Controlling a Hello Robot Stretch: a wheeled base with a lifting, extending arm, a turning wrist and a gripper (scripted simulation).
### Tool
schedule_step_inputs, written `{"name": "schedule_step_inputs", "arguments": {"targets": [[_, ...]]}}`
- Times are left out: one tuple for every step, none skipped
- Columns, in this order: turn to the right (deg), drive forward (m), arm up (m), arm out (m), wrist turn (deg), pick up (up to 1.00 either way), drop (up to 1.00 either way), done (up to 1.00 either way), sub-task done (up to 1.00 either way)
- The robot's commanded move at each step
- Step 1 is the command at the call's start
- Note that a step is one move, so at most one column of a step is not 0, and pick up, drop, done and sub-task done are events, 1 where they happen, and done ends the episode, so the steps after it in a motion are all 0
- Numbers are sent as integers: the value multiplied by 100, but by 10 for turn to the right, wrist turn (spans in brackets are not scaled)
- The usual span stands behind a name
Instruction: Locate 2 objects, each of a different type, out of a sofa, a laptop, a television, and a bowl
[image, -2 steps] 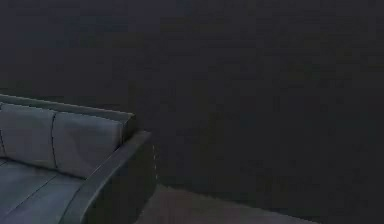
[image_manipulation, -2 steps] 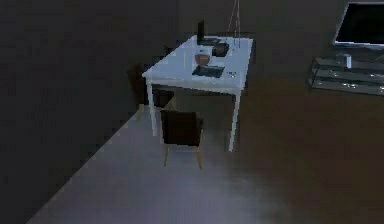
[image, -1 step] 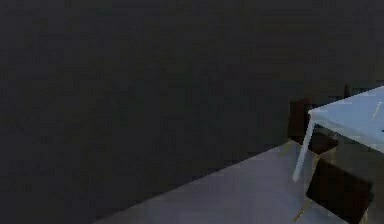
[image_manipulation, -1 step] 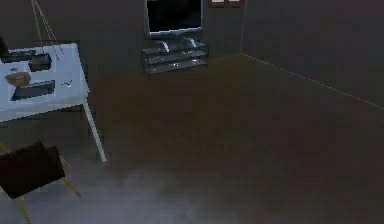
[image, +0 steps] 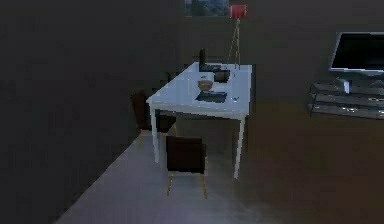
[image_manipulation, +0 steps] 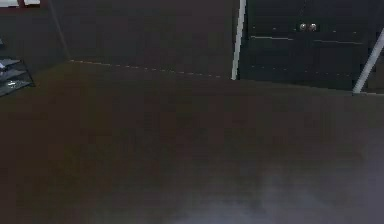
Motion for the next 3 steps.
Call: {"name": "schedule_step_inputs", "arguments": {"targets": [[300,0,0,0,0,0,0,0,0],[0,95,0,0,0,0,0,0,0],[-420,0,0,0,0,0,0,0,0]]}}
